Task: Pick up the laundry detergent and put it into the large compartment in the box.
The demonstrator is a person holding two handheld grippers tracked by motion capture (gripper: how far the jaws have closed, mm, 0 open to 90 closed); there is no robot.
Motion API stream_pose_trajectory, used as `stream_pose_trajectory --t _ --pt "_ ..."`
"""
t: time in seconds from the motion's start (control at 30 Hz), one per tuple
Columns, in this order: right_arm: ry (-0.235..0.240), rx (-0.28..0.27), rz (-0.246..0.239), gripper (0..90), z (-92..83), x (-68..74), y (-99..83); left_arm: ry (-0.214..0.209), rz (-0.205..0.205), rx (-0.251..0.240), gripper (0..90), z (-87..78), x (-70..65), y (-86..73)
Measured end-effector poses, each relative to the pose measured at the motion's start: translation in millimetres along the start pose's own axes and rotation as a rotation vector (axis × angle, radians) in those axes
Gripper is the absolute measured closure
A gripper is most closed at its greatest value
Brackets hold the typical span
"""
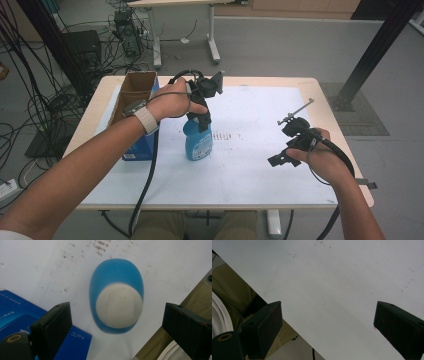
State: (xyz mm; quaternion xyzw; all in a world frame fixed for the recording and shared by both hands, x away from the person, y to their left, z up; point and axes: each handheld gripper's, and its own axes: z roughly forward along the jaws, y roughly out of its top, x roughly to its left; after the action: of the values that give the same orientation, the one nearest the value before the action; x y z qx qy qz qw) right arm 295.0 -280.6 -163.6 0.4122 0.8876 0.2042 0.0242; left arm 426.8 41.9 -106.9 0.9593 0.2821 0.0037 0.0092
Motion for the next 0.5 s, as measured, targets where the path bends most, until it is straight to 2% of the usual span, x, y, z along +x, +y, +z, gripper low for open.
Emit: stream_pose_trajectory --t 0.1,0.5 --pt "-0.001 -0.001 -0.002 8.4 -0.1 0.1 0.3 -0.005 -0.009 -0.001 9.5 0.5 0.5 -0.8" --pt "0.000 -0.003 -0.005 8.4 0.5 -0.5 0.0 -0.007 -0.003 -0.002 9.5 1.2 1.9 -0.7"
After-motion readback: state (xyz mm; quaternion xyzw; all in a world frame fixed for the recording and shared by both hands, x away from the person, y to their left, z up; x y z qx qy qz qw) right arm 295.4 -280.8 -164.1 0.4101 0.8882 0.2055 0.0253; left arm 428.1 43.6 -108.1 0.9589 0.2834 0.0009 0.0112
